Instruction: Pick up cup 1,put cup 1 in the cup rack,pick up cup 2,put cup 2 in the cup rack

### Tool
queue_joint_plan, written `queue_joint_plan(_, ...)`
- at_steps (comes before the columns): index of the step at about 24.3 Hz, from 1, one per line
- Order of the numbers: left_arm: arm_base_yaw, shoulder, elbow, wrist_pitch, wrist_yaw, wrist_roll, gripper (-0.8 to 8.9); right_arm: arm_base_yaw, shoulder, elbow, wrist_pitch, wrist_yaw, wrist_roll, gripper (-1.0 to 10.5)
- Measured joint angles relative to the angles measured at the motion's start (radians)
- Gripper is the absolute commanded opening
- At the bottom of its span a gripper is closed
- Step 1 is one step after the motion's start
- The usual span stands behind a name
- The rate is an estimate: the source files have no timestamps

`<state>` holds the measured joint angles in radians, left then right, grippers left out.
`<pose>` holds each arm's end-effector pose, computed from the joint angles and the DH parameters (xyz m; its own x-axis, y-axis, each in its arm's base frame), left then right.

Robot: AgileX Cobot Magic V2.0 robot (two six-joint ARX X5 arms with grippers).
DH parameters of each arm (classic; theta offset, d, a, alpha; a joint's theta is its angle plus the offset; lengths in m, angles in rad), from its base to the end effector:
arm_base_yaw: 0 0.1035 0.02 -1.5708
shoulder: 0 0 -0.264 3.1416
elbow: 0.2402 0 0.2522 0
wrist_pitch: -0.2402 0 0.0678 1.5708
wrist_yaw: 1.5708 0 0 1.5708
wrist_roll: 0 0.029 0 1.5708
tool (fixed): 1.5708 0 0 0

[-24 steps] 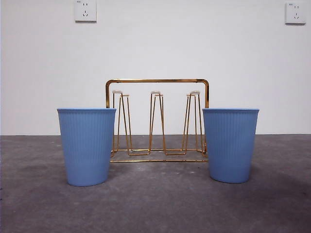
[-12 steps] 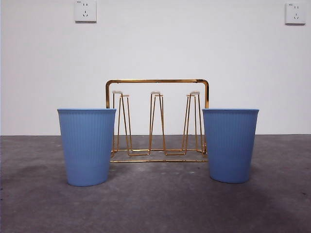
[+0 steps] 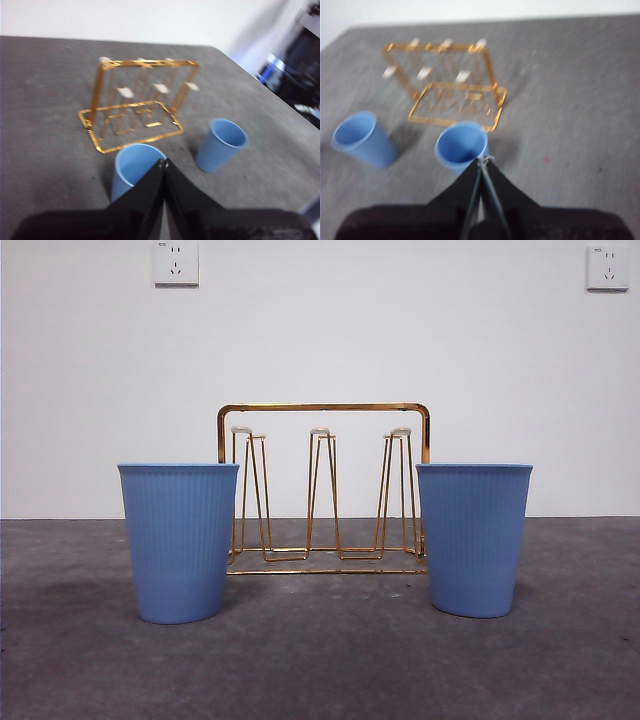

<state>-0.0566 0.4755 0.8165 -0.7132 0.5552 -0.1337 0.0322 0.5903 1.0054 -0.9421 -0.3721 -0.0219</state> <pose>0.0812 -0.0199 0.3292 0.7605 -0.5711 -0.3090 0.4851 0.8161 -0.3142 0.0822 0.0132 0.3564 0.7931 0.3893 -0.4685 -0.3550 0.9204 0.1639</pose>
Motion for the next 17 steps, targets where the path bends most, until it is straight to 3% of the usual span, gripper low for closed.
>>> queue_joint_plan(4, -0.023, 0.068, 0.107, -0.077, 0.023, 0.038, -0.06, 0.000, 0.051, 0.094, -0.136, -0.003, -0.061, -0.1)
queue_joint_plan(9, -0.064, 0.128, 0.195, -0.114, 0.025, 0.063, 0.06, 0.000, 0.062, 0.141, -0.150, -0.003, -0.081, 0.1)
queue_joint_plan(10, -0.067, 0.132, 0.198, -0.119, 0.026, 0.063, 0.54, 0.000, 0.062, 0.144, -0.150, -0.003, -0.081, 0.6)
queue_joint_plan(11, -0.069, 0.136, 0.199, -0.122, 0.026, 0.063, 2.37, 0.000, 0.063, 0.145, -0.150, -0.003, -0.081, 2.1)
queue_joint_plan(13, -0.069, 0.141, 0.199, -0.126, 0.048, 0.052, 7.30, 0.000, 0.074, 0.148, -0.154, -0.008, -0.079, 5.1)
queue_joint_plan(14, -0.069, 0.143, 0.199, -0.126, 0.080, 0.043, 7.72, 0.000, 0.084, 0.153, -0.157, -0.018, -0.074, 5.7)
queue_joint_plan(17, -0.074, 0.152, 0.199, -0.119, 0.163, 0.031, 7.72, 0.000, 0.133, 0.182, -0.158, -0.034, -0.062, 5.7)
